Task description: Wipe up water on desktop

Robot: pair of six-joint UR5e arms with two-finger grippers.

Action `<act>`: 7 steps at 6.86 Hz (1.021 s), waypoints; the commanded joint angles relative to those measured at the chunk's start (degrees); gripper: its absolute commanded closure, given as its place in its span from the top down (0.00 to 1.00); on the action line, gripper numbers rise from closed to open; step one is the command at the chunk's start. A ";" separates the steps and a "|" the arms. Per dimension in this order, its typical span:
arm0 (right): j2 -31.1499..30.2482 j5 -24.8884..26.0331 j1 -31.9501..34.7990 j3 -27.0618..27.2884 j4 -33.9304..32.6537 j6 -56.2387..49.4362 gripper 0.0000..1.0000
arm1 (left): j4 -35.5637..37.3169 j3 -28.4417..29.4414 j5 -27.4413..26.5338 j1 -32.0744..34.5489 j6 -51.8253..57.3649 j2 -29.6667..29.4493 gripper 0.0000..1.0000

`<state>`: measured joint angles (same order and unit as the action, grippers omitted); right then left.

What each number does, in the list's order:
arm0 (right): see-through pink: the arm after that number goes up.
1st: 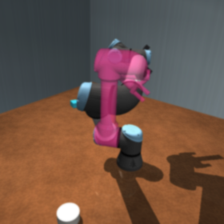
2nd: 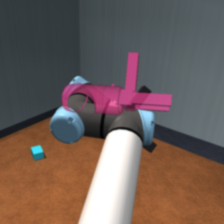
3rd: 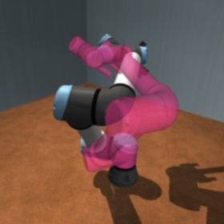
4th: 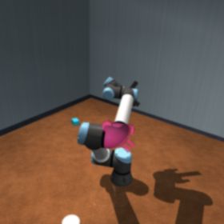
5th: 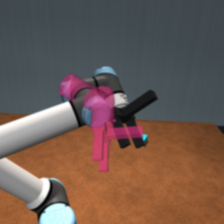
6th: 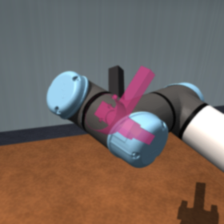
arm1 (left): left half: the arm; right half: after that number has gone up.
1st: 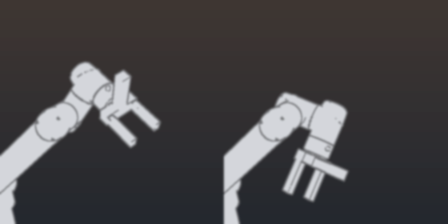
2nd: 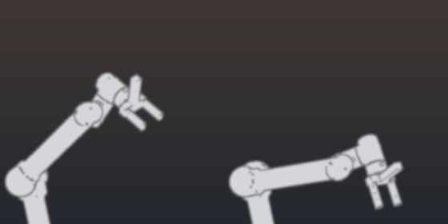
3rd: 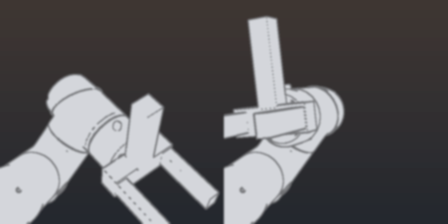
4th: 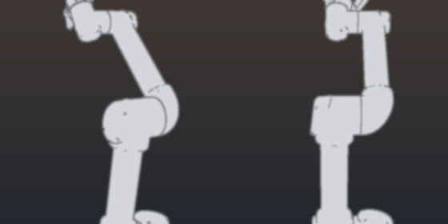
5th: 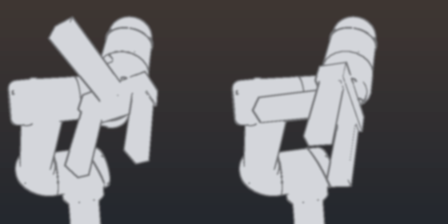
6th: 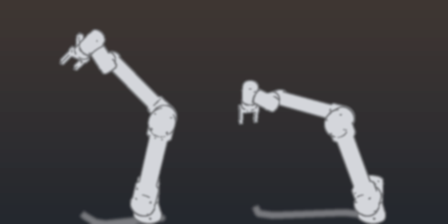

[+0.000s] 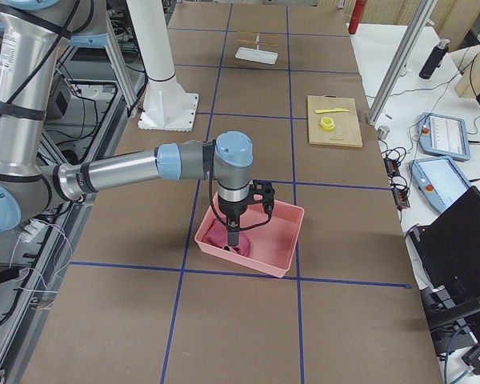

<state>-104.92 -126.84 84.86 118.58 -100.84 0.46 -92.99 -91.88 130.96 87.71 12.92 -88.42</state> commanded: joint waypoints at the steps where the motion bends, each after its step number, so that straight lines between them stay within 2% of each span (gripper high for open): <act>1: 3.65 0.11 0.04 -6.47 1.16 -0.46 1.00 | 0.00 0.04 0.00 0.00 0.00 0.00 0.98; 3: 4.72 -0.59 0.04 -14.40 13.68 -0.63 1.00 | 0.09 0.04 0.00 0.00 0.00 0.00 0.98; 7: 4.81 -4.10 0.04 -13.11 13.74 -0.55 1.00 | 0.09 -0.05 0.00 0.00 0.09 0.00 0.98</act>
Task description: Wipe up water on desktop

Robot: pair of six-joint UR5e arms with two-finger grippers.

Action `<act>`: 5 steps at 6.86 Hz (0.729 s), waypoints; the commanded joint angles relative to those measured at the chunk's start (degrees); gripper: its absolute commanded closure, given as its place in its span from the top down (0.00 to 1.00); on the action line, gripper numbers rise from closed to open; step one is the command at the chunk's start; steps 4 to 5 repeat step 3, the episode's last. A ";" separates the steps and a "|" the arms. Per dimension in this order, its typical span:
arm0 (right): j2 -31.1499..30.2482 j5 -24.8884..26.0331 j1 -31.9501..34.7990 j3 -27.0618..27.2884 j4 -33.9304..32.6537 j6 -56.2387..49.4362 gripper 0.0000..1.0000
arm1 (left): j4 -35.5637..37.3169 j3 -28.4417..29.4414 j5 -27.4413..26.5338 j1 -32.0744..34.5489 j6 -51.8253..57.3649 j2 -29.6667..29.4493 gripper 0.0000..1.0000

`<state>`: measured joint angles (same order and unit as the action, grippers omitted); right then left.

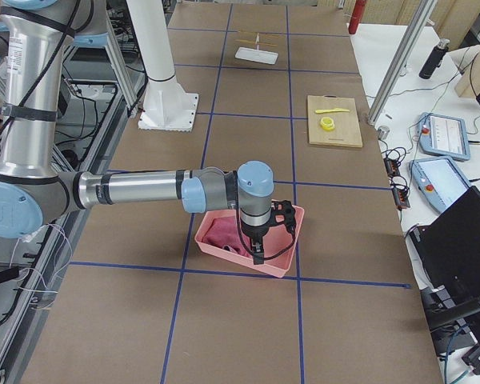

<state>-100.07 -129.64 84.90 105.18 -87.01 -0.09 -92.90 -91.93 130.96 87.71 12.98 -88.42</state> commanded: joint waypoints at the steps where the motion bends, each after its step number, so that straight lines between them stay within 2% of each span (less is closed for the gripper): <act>1: -0.04 -1.49 0.00 0.64 -0.35 0.00 1.00 | 0.00 -0.01 0.00 0.00 0.03 0.00 0.98; 5: 0.05 -1.75 0.00 0.81 -0.09 0.00 1.00 | 0.00 0.08 0.00 0.00 0.03 0.00 0.98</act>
